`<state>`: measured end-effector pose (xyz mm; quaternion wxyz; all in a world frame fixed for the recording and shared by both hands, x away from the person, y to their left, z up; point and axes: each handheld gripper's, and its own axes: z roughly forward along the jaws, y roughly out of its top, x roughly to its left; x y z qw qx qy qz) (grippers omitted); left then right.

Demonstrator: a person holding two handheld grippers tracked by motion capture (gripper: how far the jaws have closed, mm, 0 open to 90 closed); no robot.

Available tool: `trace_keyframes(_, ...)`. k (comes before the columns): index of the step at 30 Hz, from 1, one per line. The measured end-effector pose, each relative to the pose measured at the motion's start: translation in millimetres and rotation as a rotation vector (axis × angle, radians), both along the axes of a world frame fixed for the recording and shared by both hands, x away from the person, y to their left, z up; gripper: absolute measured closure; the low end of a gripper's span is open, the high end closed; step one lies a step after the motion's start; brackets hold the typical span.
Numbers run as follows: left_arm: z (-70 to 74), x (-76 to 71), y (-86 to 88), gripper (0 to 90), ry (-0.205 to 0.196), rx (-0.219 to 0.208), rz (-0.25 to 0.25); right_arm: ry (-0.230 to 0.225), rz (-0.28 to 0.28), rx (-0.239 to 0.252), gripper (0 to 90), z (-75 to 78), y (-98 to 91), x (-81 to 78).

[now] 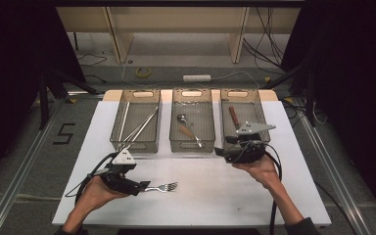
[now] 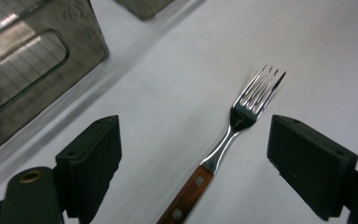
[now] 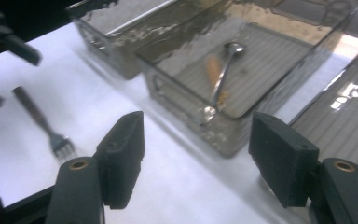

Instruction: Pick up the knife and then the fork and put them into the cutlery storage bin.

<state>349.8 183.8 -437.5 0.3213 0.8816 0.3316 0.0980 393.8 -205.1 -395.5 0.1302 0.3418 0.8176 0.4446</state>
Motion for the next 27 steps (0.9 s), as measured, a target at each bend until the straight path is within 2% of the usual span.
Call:
trace_keyframes(3,-0.7,0.2,-1.1,18.3,0.014,0.047,-0.016,-0.002,0.019,0.007,36.8,-1.8,-0.9,-10.0)
trace_keyframes(8,-1.6,0.5,0.8,18.6,0.024,0.1,-0.019,-0.001,0.04,0.024,36.6,-8.9,-3.6,-25.9)
trace_keyframes(14,-6.1,1.2,5.0,18.9,0.056,0.132,-0.032,0.003,0.05,0.04,35.2,-16.7,-5.8,-39.8)
trace_keyframes(18,-9.4,2.2,7.3,22.1,0.1,0.133,-0.045,0.009,0.06,0.044,33.9,-20.4,-5.6,-47.0)
trace_keyframes(27,-23.1,3.5,6.5,27.6,0.156,0.189,-0.072,0.021,0.088,0.055,32.0,-25.5,-4.7,-58.2)
